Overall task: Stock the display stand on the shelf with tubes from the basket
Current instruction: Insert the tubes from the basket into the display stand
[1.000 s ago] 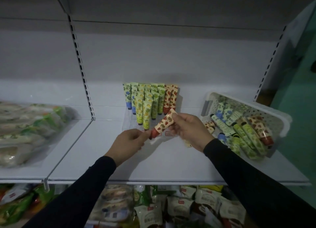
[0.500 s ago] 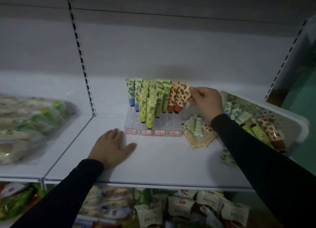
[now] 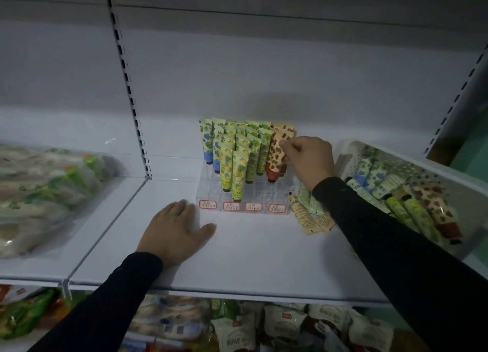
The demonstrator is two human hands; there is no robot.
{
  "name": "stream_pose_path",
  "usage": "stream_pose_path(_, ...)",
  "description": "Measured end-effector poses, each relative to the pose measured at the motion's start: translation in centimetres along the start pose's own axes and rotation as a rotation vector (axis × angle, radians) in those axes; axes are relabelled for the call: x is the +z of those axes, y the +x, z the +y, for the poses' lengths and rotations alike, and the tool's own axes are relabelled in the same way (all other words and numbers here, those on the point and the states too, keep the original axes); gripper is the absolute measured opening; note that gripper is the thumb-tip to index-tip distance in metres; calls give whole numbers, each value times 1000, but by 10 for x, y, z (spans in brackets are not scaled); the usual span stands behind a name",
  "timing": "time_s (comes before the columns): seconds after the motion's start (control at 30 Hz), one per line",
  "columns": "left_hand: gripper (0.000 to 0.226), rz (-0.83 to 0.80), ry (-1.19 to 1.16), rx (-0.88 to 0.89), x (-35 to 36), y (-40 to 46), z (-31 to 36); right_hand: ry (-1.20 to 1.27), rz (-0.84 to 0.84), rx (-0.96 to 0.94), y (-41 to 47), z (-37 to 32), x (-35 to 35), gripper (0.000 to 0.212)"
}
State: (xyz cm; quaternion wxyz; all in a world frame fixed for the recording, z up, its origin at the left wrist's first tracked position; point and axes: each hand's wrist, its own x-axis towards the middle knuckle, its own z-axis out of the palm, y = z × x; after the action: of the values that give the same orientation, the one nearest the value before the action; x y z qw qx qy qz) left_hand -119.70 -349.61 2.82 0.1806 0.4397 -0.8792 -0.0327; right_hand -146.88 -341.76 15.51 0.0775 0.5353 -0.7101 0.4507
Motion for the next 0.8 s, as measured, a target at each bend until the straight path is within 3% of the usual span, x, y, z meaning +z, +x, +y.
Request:
stream_pose_path(0.17,51,5,5,3,4,2,-3,-151,-9,-82,3,-3,4,40)
stream_pose_path(0.8,47,25,-33,10,0,0,0,-229,37,-157,7,4,6,42)
